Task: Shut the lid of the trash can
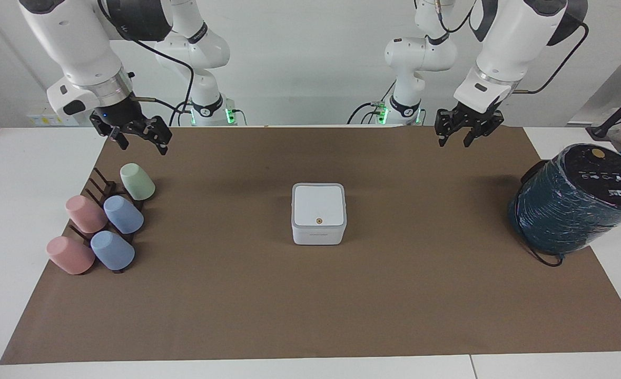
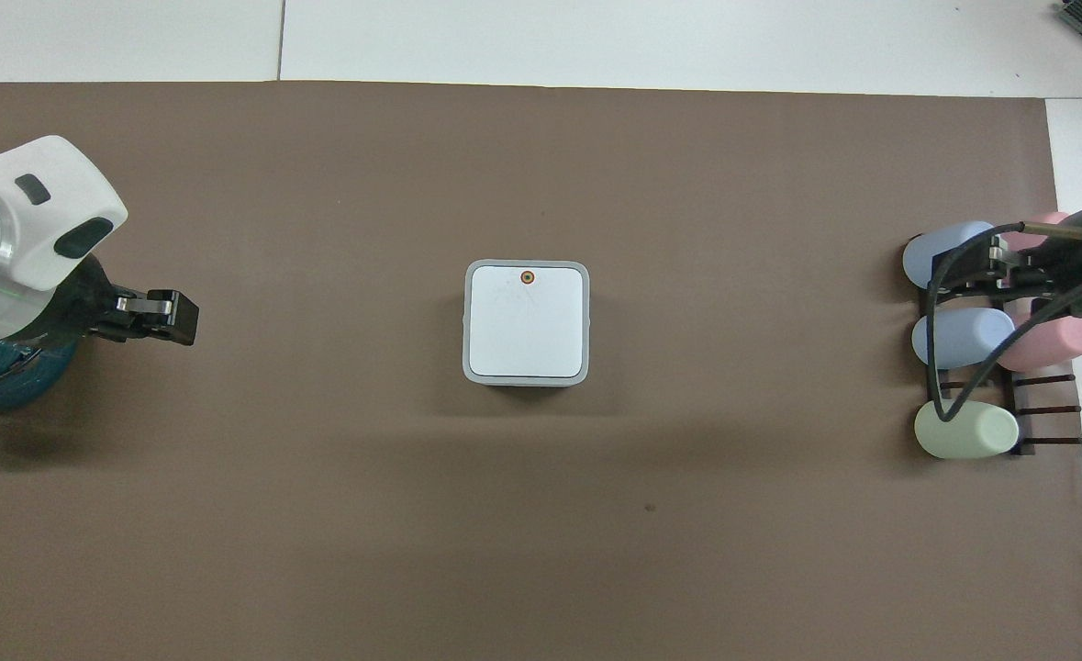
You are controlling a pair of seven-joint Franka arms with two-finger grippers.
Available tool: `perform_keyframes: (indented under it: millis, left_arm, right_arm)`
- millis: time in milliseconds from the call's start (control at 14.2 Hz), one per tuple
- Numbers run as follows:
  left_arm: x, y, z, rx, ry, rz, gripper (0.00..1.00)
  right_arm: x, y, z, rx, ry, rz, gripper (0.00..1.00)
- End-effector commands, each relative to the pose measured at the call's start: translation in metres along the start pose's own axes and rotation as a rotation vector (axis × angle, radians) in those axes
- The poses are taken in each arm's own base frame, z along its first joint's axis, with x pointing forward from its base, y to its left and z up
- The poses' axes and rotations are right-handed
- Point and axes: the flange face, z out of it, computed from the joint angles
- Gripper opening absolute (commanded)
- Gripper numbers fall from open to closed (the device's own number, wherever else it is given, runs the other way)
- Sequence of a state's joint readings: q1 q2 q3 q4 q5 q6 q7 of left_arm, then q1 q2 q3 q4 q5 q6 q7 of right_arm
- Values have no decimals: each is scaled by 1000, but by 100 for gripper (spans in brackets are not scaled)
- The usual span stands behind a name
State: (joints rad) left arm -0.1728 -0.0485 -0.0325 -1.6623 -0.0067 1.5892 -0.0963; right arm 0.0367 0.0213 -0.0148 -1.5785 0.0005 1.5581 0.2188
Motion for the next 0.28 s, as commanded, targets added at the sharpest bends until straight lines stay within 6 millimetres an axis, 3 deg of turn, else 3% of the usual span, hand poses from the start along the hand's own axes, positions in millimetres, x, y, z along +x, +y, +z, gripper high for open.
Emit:
perform_keyframes:
  millis: [0, 211]
  left_arm:
    - [1, -8, -1, 18, 35, 7, 100]
    - [3, -11, -1, 17, 49, -1, 100]
  right_arm:
    - [-5, 4, 0, 19, -7, -21, 100]
    - [-5, 4, 0, 19, -7, -21, 100]
